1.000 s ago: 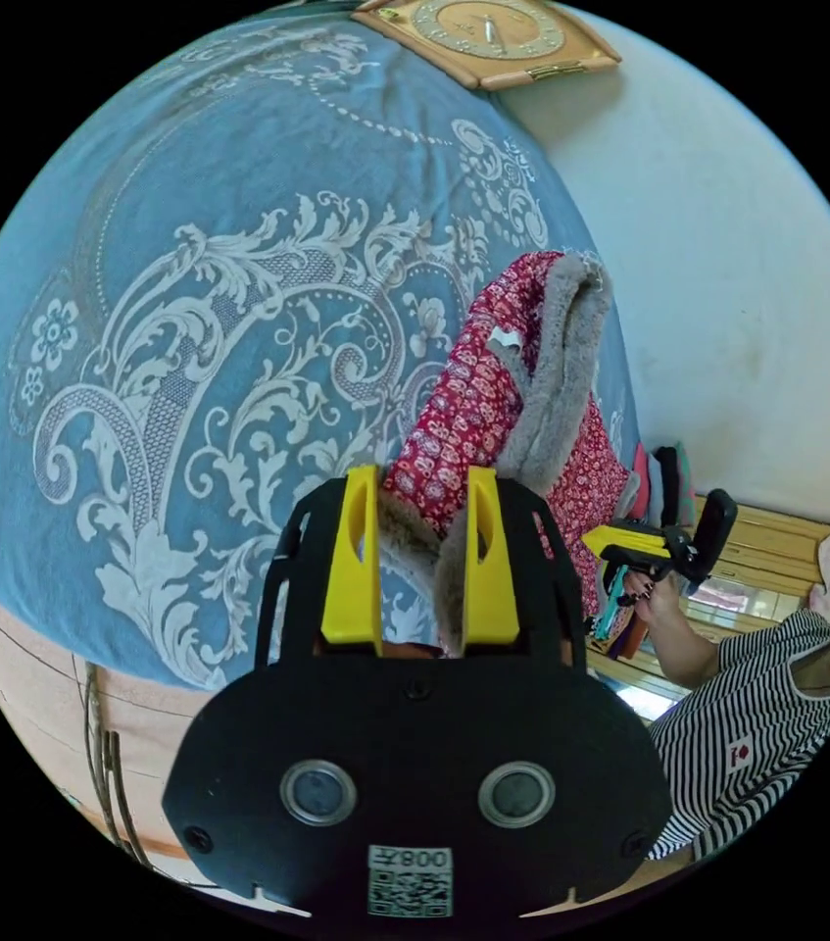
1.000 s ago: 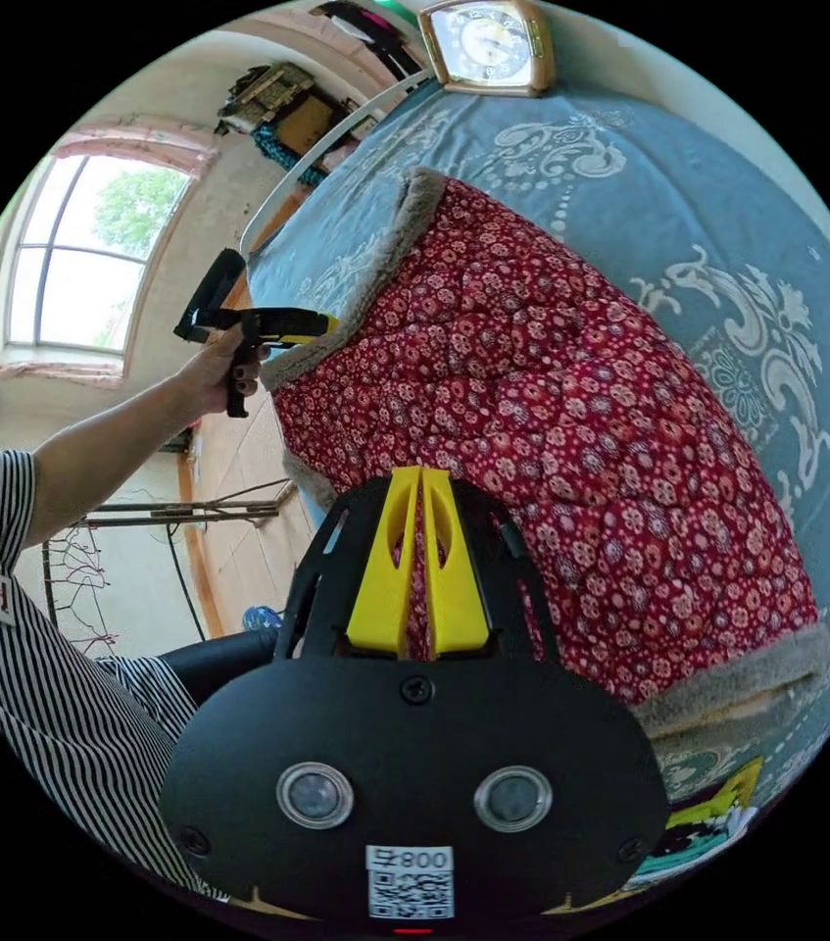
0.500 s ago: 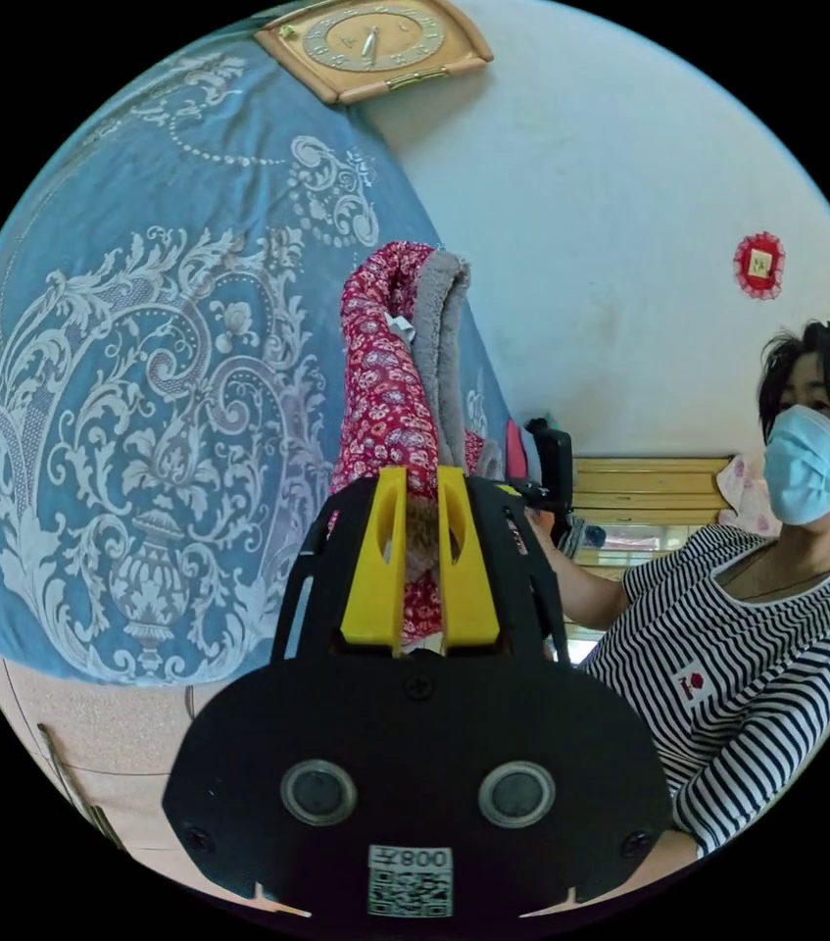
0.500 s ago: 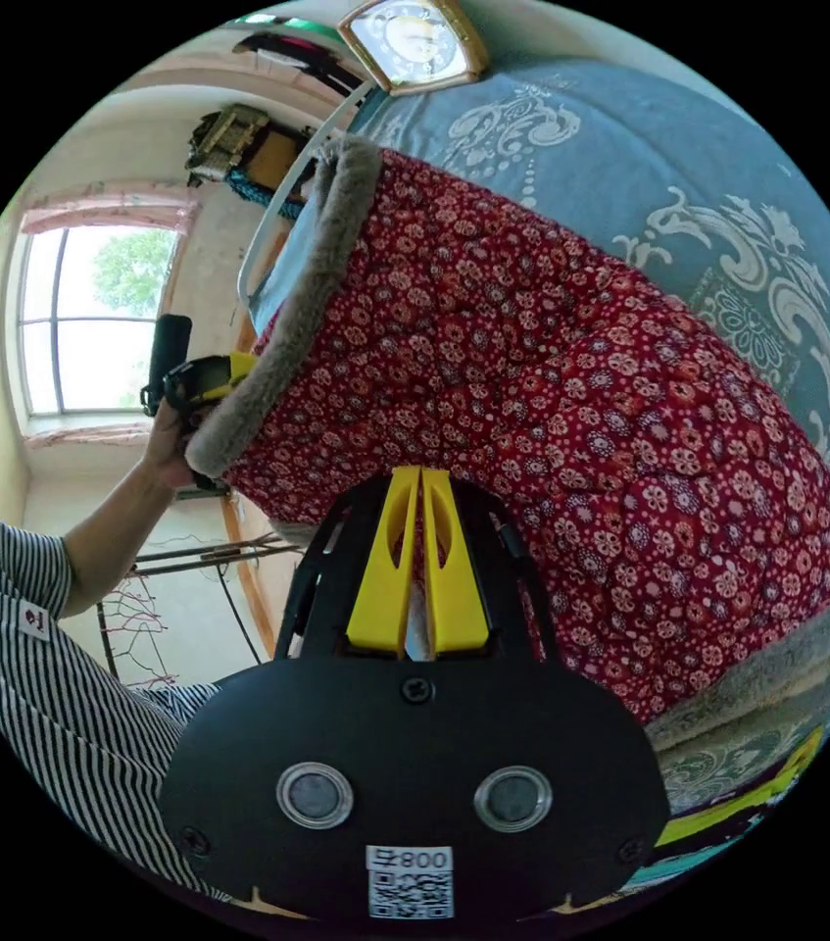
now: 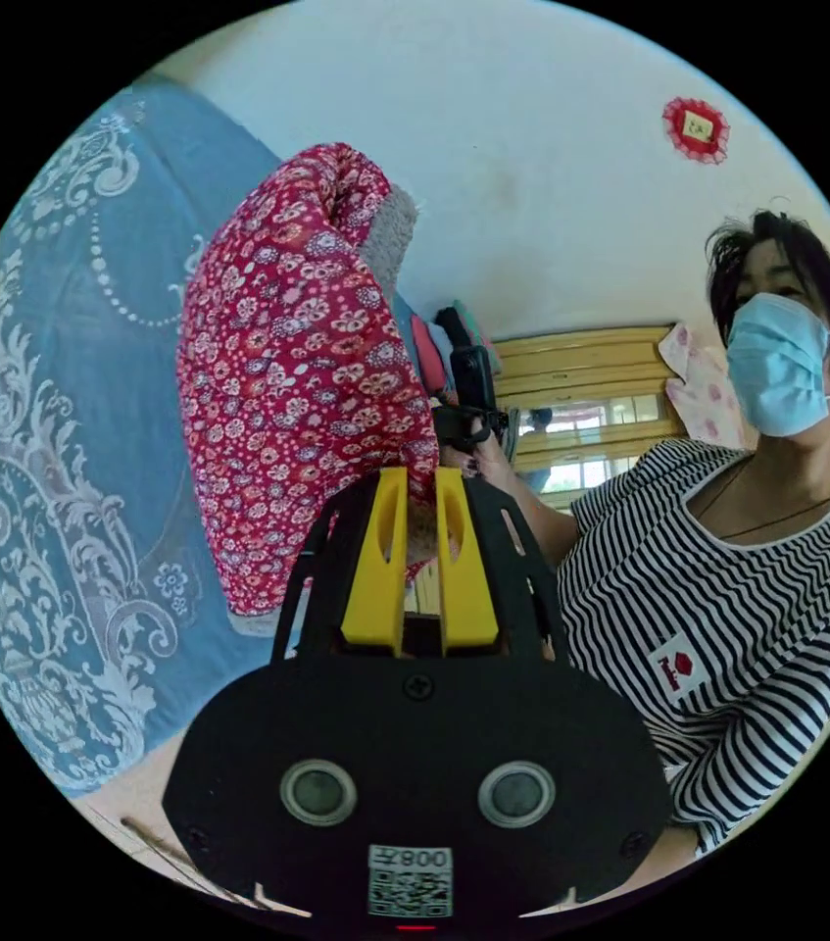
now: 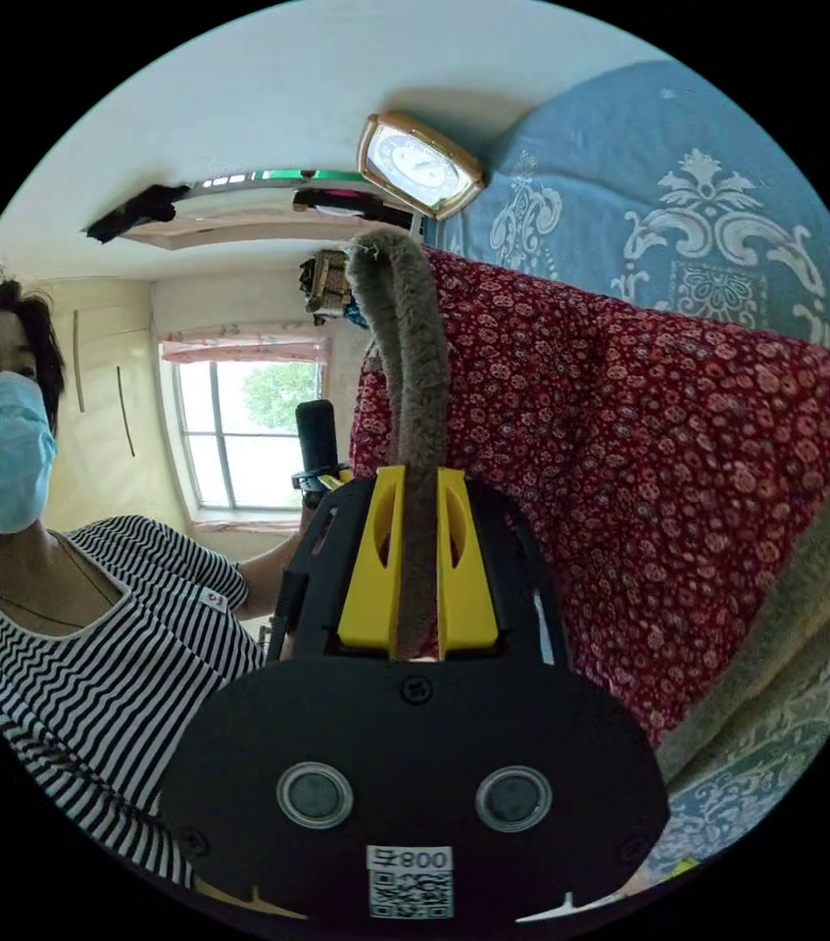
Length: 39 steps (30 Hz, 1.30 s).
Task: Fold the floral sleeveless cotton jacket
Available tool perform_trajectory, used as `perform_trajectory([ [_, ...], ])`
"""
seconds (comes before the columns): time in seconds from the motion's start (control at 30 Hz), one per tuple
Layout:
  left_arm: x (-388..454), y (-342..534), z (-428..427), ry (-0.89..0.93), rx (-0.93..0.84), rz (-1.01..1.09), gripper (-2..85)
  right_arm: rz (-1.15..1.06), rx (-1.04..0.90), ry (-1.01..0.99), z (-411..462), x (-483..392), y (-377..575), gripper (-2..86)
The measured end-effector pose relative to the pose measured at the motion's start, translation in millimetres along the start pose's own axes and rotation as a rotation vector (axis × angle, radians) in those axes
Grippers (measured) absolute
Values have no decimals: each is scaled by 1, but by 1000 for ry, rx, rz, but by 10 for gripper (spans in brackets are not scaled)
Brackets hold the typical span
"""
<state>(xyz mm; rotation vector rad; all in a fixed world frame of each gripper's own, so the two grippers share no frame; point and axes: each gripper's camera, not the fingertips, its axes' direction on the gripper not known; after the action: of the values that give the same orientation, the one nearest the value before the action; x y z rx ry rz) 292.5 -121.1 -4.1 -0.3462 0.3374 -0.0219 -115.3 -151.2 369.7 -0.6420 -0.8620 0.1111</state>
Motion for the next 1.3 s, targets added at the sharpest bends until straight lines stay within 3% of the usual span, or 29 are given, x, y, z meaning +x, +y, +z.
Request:
perform_trajectory([
  [0.17,41,-54,92,-10,-224,91,19,127,123,90,-75,19,67,64],
  [0.47,83,-122,250,-122,-507,81,35,328,268,112,-130,75,155,49],
  [0.63,108,-144,301,-209,-521,57,49,382,325,85,-146,91,188,68],
  [0.8,145,-160,351,-299,-557,76,52,283,365,100,-156,62,195,77],
  [1.03,198,-170,391,-416,-580,176,62,112,127,340,-105,36,157,30],
  [1.13,230,-167,389,-447,-558,243,58,111,116,245,-99,41,159,9],
  [1.23,259,-165,378,-358,-506,295,28,90,67,318,-90,30,160,3],
  [1.3,267,-171,362,-447,-385,276,13,86,55,305,-86,26,162,1],
])
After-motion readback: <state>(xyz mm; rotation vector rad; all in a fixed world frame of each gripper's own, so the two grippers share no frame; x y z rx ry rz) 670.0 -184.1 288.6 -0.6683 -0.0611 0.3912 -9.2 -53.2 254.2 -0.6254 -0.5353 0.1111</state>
